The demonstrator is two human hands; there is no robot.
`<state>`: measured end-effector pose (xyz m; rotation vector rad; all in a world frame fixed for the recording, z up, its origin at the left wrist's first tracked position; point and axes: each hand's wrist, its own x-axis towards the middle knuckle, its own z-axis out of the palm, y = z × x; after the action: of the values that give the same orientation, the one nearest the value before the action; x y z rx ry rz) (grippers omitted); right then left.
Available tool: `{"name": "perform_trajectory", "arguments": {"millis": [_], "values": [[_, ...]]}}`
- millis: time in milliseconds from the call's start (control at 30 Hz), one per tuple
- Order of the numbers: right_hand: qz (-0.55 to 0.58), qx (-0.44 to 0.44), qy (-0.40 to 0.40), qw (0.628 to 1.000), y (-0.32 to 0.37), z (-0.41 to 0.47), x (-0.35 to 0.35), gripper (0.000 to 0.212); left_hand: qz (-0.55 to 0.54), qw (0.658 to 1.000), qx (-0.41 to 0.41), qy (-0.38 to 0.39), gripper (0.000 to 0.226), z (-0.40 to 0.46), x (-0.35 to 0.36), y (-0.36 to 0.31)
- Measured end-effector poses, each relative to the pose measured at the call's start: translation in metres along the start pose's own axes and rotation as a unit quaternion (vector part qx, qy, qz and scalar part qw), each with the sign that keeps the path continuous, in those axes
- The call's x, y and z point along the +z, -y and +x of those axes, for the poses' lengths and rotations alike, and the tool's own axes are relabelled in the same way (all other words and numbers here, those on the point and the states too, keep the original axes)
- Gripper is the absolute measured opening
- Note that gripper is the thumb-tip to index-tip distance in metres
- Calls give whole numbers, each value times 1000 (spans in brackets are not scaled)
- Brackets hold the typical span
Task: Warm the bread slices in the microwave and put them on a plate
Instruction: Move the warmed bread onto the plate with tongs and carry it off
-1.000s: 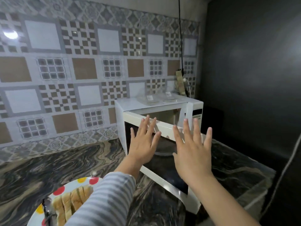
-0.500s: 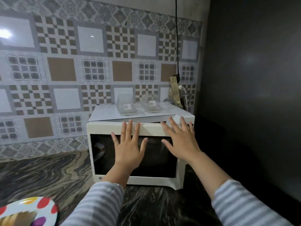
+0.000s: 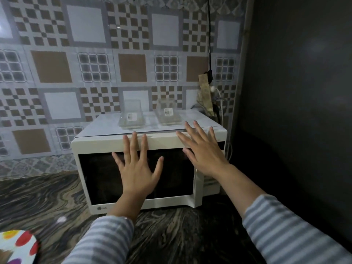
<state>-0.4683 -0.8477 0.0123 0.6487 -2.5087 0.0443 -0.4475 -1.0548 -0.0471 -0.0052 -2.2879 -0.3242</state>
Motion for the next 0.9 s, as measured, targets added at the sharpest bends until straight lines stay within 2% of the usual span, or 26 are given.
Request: {"name": "perform_trajectory", "arguments": {"millis": [267,433,567,667,800,900], "values": [[53,24,-5,998,-17,2,8,65,-28,1000,-8,12,84,-8,23,-20],[40,44,14,998,-36,-3,9,60,-74,994,54,62,90,-42,50,-46],[24,39,35,998,-46,-5,9,62,-191,969,108,117,88,-69,71,-64],[11,31,43,999,-50,-4,7,62,-237,947,139,165,92,-73,85,-70],[-11,30,39,999,-50,-4,8,65,-320,920,135,182,87,-71,96,-77],[-30,28,31,999,-52,-3,11,67,-335,917,123,179,92,-64,104,-74]]}}
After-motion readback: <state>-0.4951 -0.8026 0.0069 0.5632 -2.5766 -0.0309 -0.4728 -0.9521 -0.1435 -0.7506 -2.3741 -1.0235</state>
